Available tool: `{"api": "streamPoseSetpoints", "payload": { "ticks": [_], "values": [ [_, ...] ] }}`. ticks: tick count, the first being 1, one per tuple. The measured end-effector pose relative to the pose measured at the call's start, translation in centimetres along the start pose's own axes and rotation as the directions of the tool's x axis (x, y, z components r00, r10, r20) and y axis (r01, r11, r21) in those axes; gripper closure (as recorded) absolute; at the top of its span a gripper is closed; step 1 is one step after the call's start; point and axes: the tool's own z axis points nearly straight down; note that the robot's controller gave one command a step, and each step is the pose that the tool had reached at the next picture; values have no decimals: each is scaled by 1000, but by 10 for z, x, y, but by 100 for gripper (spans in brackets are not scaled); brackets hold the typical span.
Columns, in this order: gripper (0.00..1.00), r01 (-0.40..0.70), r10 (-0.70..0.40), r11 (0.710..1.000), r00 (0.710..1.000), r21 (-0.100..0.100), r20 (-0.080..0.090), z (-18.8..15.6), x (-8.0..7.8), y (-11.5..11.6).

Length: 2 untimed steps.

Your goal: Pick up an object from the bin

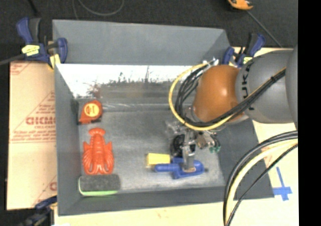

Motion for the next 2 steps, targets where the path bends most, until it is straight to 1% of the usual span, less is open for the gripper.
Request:
{"api": "streamPoseSetpoints", "payload": {
  "ticks": [1,2],
  "values": [
    [0,26,-26,1000,1000,-2,0,5,16,6],
    [0,152,-152,988,988,-2,-3,9,30,10]
  ]
}}
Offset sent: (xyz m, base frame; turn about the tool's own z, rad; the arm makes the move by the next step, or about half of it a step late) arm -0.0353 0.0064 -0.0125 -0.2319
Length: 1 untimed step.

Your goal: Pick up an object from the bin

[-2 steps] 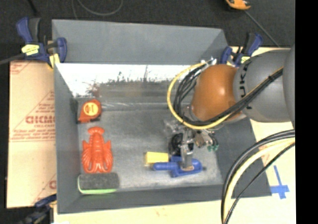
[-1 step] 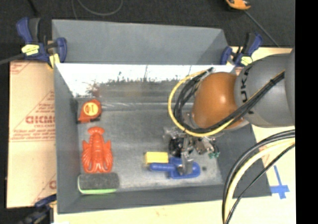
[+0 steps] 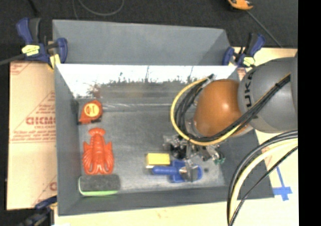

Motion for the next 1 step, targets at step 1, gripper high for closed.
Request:
{"api": "streamPoseSetpoints", "payload": {
  "ticks": [1],
  "values": [
    [100,-119,119,993,993,-1,-3,2,9,8]
  ]
}}
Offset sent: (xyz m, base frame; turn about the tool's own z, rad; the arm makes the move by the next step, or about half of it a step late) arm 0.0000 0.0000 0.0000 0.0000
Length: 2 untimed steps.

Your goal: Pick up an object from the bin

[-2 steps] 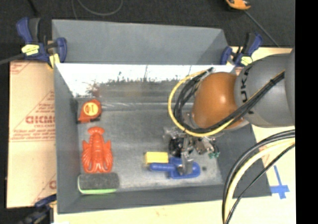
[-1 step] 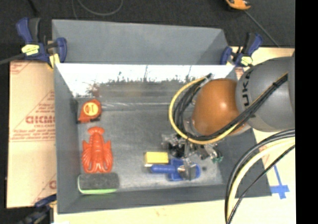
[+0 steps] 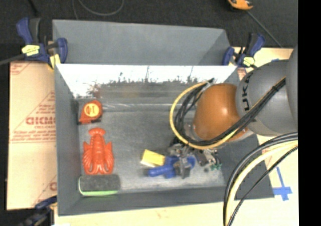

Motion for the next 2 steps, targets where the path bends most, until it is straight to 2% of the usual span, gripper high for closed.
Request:
{"api": "streamPoseSetpoints", "payload": {
  "ticks": [1,2],
  "values": [
    [100,1,-1,1000,1000,0,0,0,0,0],
    [100,52,-52,999,999,3,8,-156,-21,-11]
  ]
}}
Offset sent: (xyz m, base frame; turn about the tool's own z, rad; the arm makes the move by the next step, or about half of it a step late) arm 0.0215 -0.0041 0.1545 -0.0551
